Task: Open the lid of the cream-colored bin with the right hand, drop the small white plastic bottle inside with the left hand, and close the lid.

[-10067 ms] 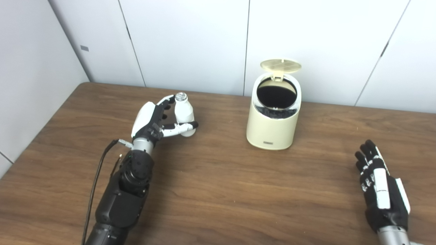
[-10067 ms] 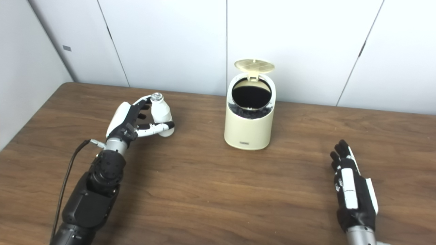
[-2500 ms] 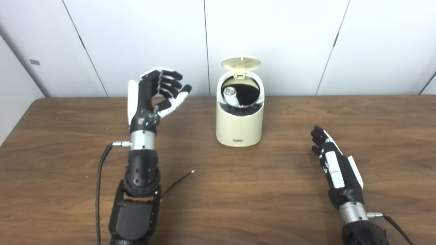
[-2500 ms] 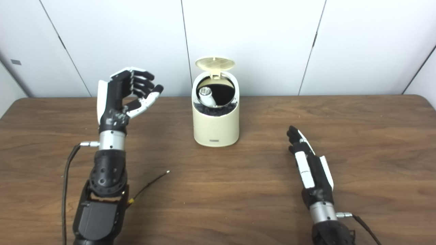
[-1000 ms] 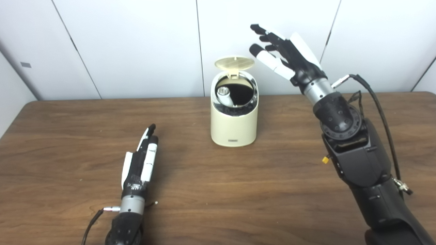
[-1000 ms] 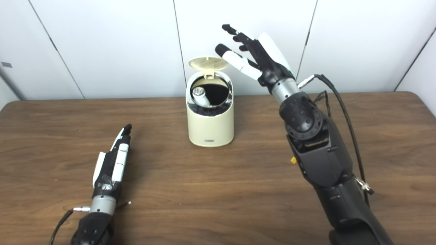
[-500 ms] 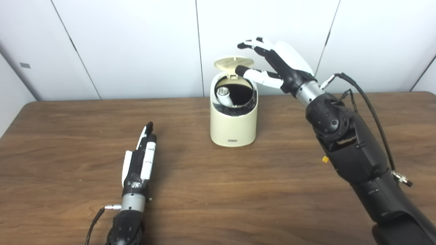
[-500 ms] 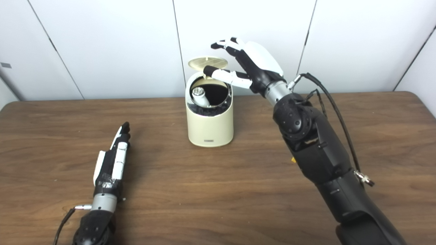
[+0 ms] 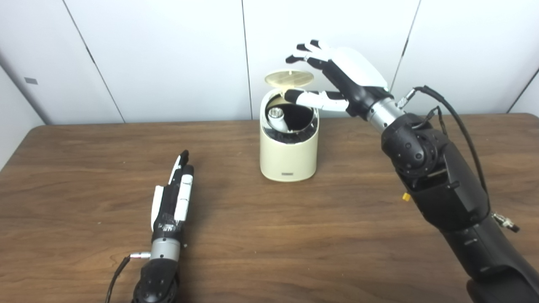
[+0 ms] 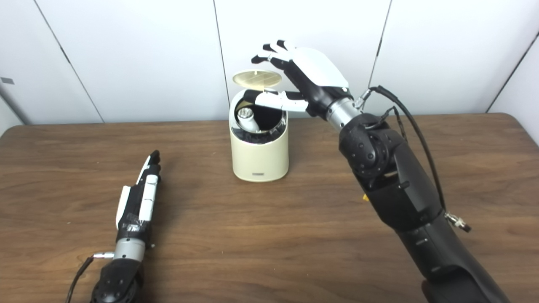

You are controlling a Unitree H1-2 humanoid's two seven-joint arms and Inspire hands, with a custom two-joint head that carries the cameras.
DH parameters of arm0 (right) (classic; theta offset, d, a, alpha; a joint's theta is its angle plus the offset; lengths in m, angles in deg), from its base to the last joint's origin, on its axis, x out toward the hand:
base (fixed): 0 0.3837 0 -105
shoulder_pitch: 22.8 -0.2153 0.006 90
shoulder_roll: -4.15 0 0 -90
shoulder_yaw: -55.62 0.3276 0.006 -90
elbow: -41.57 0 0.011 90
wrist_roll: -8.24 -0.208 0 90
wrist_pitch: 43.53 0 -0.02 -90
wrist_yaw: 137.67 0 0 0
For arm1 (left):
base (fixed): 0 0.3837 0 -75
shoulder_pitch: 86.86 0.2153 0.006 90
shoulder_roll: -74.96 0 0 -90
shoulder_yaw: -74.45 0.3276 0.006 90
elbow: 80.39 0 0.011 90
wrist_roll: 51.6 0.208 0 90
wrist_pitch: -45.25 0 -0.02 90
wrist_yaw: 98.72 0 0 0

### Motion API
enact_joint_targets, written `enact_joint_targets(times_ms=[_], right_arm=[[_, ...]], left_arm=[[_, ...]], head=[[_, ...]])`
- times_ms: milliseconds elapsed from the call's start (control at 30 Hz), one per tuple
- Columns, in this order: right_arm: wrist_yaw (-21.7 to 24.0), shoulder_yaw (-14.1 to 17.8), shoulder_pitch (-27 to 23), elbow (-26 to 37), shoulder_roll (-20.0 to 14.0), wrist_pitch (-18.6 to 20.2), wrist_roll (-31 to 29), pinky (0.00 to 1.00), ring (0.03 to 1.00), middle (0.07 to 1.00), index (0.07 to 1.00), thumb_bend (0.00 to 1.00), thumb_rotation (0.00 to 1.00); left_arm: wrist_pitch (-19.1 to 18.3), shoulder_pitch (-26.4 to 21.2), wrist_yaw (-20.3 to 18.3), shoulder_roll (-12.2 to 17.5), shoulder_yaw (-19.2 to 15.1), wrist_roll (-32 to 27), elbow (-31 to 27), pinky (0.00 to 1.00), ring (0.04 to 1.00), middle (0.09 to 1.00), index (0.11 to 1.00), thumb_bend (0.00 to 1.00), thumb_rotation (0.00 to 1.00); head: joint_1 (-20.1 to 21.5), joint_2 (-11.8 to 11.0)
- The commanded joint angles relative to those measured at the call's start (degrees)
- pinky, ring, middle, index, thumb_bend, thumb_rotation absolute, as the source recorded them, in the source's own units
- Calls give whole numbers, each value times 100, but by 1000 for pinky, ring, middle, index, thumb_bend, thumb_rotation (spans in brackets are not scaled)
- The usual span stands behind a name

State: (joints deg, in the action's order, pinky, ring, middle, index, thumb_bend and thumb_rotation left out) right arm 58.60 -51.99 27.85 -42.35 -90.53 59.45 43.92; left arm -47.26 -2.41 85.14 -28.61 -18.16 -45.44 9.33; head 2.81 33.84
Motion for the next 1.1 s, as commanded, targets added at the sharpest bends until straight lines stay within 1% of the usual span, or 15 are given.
enact_joint_targets(times_ms=[0, 133, 233, 367, 567, 633, 800, 933, 1067], right_arm=[[-17, 93, -212, 236, -112, -131, 98, 977, 1000, 955, 793, 618, 1000], [5, 130, -159, 254, -96, -174, 104, 968, 1000, 951, 757, 613, 991], [31, 155, -96, 290, -81, -159, 89, 952, 1000, 953, 733, 611, 983], [63, 182, -35, 279, -68, -108, 78, 956, 1000, 963, 737, 627, 1000], [41, 247, 6, 213, -29, -145, 1, 962, 1000, 968, 745, 600, 985], [46, 256, 15, 208, -32, -161, -24, 970, 1000, 970, 748, 591, 976], [151, 171, 58, 285, -113, -154, 61, 996, 1000, 976, 746, 585, 959], [270, 57, 118, 370, -161, -96, 269, 1000, 1000, 980, 745, 592, 964], [339, -30, 165, 402, -150, -96, 414, 1000, 1000, 976, 743, 589, 953]], left_arm=[[-92, -107, 9, 4, 26, 18, -29, 1000, 1000, 1000, 1000, 621, 1000], [-95, -113, 21, -3, 59, 38, -29, 1000, 1000, 1000, 1000, 595, 1000], [-91, -122, 21, -5, 59, 12, -5, 1000, 1000, 1000, 1000, 603, 1000], [-92, -106, 34, 4, 70, 49, -32, 1000, 1000, 1000, 1000, 613, 1000], [-57, -95, 53, 22, 88, 90, -71, 1000, 1000, 1000, 1000, 624, 1000], [-54, -105, 72, 6, 67, 68, -84, 1000, 1000, 1000, 1000, 611, 1000], [-88, -110, 72, -1, 41, 36, -119, 1000, 1000, 1000, 1000, 636, 1000], [-109, -107, 64, 11, 50, 55, -139, 1000, 1000, 1000, 1000, 648, 998], [-93, -106, 84, 6, 53, 73, -149, 1000, 1000, 1000, 1000, 637, 1000]], head=[[-3, 9], [-40, 18], [-36, 17], [-35, 14], [-55, 33], [-54, 44], [-72, 69], [-77, 68], [-98, 90]])
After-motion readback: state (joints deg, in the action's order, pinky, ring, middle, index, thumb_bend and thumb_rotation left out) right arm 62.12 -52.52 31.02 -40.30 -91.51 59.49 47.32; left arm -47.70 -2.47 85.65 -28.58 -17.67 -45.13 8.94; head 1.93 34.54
